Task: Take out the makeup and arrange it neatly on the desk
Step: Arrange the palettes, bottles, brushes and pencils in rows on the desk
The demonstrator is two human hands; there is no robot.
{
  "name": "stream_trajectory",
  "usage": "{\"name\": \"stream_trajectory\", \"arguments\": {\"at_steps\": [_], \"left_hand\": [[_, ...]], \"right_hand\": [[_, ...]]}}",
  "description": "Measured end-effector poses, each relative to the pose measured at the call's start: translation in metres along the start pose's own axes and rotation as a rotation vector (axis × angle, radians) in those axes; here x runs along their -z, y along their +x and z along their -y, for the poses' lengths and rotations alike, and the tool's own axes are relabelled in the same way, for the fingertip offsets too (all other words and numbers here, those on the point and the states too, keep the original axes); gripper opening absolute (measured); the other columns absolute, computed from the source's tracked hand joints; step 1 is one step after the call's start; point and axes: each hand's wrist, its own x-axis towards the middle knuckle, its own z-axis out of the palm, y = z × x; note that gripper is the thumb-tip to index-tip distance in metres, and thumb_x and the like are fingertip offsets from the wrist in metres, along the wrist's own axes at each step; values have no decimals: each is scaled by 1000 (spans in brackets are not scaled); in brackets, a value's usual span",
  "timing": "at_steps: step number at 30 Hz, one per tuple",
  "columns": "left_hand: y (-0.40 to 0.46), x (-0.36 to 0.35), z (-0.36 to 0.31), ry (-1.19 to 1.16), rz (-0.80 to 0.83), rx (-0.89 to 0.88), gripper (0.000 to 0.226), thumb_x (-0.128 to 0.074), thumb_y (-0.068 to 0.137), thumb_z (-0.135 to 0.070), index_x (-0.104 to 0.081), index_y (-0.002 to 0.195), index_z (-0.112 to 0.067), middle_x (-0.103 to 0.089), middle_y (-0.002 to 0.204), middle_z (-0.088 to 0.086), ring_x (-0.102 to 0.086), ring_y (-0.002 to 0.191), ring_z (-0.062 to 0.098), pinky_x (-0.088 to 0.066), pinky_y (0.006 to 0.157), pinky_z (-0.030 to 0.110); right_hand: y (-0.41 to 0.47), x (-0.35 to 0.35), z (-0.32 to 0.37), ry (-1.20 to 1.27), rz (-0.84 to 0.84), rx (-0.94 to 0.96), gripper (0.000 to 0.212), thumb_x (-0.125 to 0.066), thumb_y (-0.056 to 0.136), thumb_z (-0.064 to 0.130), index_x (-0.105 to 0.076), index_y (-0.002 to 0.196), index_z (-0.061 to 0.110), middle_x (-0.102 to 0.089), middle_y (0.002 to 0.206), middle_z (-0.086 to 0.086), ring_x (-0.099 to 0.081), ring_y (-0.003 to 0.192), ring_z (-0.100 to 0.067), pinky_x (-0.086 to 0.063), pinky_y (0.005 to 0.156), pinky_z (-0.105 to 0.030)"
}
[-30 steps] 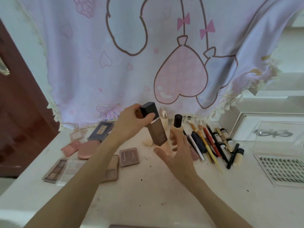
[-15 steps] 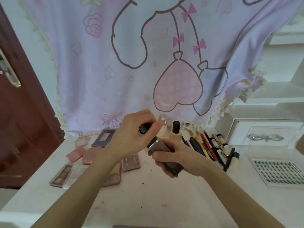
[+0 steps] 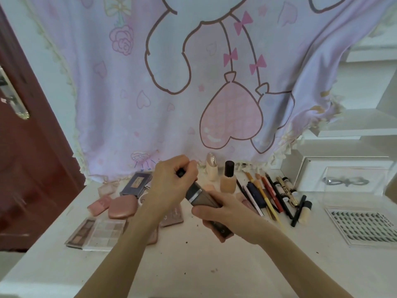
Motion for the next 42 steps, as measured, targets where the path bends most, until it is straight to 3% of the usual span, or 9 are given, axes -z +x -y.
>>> {"name": "stream_trajectory", "arguments": {"at_steps": [5, 9, 17, 20, 25, 30, 34, 37, 42], "left_hand": [[30, 42, 33, -72, -266, 149, 36, -52, 88, -19, -42, 54, -11, -48, 52, -4, -39, 54, 12, -33, 49, 19], [32, 9, 50, 82, 43, 234, 39, -44, 94, -43, -55, 72, -14, -61, 72, 1, -51, 64, 11, -39, 61, 21], [38, 0, 113, 36, 6, 625, 47, -46, 91, -49, -52, 70, -8, -49, 57, 4, -45, 45, 15, -37, 50, 25], [55, -1, 126, 89, 90, 604, 44, -56, 87, -47, -53, 64, -10, -51, 57, 3, -48, 47, 12, -39, 52, 22], [91, -4, 142, 114, 335, 595, 14, -67, 84, -14, -62, 94, -5, -64, 93, 10, -60, 82, 19, -50, 79, 30], [105, -20, 162, 349, 480, 455, 53, -62, 78, 3, -44, 127, -3, -59, 116, 18, -54, 109, 28, -44, 89, 30], [105, -36, 179, 460, 527, 394, 62, -64, 77, 1, -36, 132, -7, -55, 123, 15, -51, 115, 26, -39, 93, 27], [104, -42, 192, 471, 527, 378, 63, -66, 76, -2, -38, 132, -11, -51, 131, 12, -47, 121, 24, -36, 99, 28], [103, -51, 203, 442, 473, 362, 53, -62, 73, 5, -49, 124, -7, -52, 123, 14, -52, 109, 26, -33, 80, 15]], "right_hand": [[-15, 20, -19, -6, 99, -83, 18, -66, 84, 35, -54, 89, 21, -55, 66, 7, -49, 44, -5, -41, 45, -17], [11, 20, -28, 13, -145, -68, 26, -62, 87, 33, -51, 107, 19, -56, 71, 0, -54, 50, -10, -42, 46, -22], [78, 15, -49, 186, -447, -36, 11, -66, 85, 24, -56, 86, 21, -54, 81, 5, -55, 73, -9, -53, 70, -27], [107, 17, -49, 99, -550, -5, 13, -67, 84, 26, -57, 92, 24, -60, 85, 11, -58, 82, -6, -46, 70, -16], [147, 28, -48, -26, -627, 52, 16, -65, 86, 24, -51, 92, 29, -62, 102, 1, -58, 96, -16, -47, 86, -28], [182, 32, -60, -178, -645, -6, 13, -63, 86, 16, -53, 95, 12, -58, 99, -5, -55, 93, -22, -43, 75, -26], [201, 30, -68, -219, -652, -18, 12, -58, 87, 10, -53, 98, 14, -53, 83, 7, -49, 81, -11, -35, 62, -2], [210, 29, -72, -218, -646, -30, 24, -53, 88, 7, -54, 112, 10, -54, 96, 4, -47, 89, -10, -33, 64, -6], [217, 30, -75, -186, -644, -48, 29, -50, 90, 4, -49, 118, 9, -56, 114, -5, -51, 107, -18, -35, 83, -18]]}}
